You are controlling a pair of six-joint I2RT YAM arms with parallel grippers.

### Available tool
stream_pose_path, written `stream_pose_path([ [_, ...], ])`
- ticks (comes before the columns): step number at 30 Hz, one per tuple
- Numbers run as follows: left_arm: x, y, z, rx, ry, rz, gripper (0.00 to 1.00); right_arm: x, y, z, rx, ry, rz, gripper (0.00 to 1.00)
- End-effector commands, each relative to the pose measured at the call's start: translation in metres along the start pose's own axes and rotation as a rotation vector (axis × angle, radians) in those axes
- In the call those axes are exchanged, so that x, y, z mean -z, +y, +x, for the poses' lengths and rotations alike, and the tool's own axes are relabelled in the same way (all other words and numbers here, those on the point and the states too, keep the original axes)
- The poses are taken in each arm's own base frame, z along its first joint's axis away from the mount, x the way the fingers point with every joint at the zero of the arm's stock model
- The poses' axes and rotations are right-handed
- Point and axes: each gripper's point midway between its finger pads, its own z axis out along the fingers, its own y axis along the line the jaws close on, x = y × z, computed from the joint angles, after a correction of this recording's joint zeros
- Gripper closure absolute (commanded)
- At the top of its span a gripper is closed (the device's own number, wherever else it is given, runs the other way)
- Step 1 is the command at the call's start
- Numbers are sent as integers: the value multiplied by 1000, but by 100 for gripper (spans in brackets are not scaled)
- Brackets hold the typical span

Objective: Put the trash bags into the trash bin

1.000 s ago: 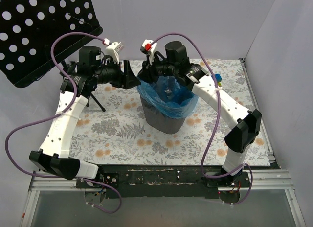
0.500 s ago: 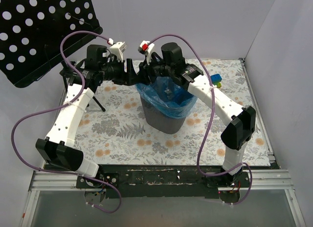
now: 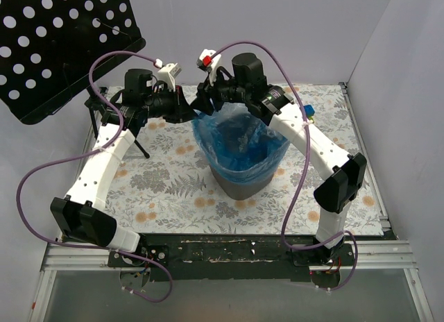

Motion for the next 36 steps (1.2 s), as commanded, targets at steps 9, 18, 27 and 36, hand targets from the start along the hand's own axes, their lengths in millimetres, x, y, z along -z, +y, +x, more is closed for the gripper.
stream_pose_path([
  [9, 17, -25, 0, 55, -59, 127, 100, 70, 0, 26, 156, 83, 154, 45],
  [18, -7, -21, 19, 221, -11, 235, 100, 127, -24, 50, 176, 156, 271, 45],
  [27, -40, -13, 47, 403, 95, 386, 100, 161, -34, 96, 172, 255, 334, 46],
  [36, -40, -11, 94, 471, 192, 439, 97, 154, -29, 113, 248, 290, 253, 47],
])
